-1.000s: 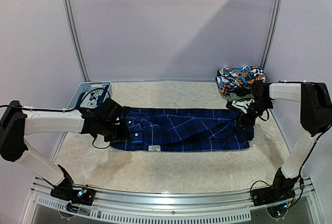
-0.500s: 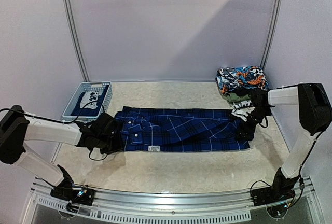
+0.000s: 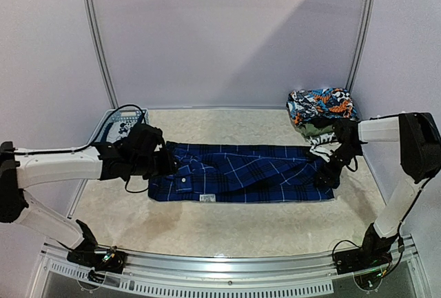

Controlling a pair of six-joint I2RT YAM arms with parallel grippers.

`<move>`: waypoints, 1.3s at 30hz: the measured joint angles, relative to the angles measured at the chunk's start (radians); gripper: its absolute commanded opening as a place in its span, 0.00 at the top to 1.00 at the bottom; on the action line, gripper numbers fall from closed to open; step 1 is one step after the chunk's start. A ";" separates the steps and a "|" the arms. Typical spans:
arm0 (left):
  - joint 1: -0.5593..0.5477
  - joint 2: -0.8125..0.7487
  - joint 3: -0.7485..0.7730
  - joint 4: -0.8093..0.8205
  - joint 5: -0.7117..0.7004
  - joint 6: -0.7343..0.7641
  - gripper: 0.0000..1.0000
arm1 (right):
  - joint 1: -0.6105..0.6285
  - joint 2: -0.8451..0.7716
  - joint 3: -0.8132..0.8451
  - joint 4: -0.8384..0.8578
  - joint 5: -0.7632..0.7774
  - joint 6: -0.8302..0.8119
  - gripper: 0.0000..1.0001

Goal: Fold and stack the mixed laundry pile
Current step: Adjust the rectangle-folded shirt at the center of the board.

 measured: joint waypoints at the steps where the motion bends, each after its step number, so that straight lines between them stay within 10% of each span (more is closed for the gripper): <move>1: 0.000 0.034 0.006 0.003 0.000 -0.004 0.56 | 0.000 -0.004 0.000 -0.004 0.000 0.003 0.17; 23: 0.011 0.305 0.007 0.073 0.096 -0.162 0.57 | -0.003 -0.035 0.004 -0.047 -0.021 0.016 0.17; 39: 0.021 0.332 0.029 0.096 0.134 -0.140 1.00 | -0.003 -0.059 0.006 -0.061 -0.065 -0.011 0.15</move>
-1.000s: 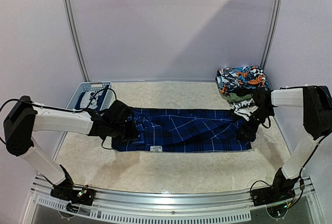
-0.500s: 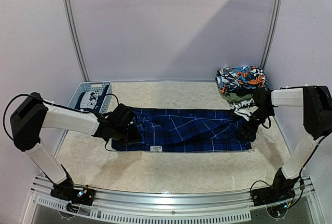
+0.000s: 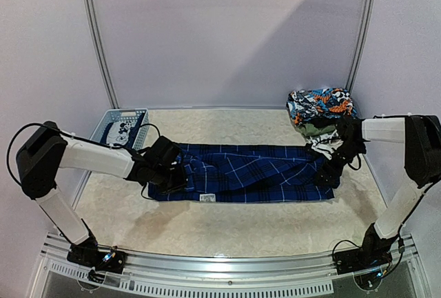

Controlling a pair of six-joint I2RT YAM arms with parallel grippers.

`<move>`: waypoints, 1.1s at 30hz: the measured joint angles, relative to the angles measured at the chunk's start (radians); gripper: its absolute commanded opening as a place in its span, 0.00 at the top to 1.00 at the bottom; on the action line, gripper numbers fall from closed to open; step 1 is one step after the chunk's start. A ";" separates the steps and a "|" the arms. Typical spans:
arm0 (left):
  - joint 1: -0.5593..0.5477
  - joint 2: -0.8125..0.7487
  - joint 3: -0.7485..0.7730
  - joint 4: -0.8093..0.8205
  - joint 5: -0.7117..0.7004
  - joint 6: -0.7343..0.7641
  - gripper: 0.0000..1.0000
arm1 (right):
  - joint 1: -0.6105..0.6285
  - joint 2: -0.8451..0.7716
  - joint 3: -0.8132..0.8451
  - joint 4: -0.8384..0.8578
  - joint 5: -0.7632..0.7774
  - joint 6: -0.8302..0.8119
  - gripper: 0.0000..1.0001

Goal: Fold and stack the mixed laundry pile
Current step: Adjust the rectangle-folded shirt at the center of the board.

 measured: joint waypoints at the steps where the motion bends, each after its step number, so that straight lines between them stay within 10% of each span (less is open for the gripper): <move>1: 0.000 -0.005 0.014 -0.017 -0.004 0.012 1.00 | 0.000 -0.014 0.003 -0.003 -0.010 -0.011 0.15; 20: 0.061 -0.131 0.261 -0.271 -0.035 0.223 1.00 | 0.088 0.071 0.202 0.003 -0.104 -0.219 0.31; 33: 0.095 -0.116 0.450 -0.292 0.014 0.340 1.00 | 0.105 0.103 0.178 0.093 -0.050 -0.246 0.66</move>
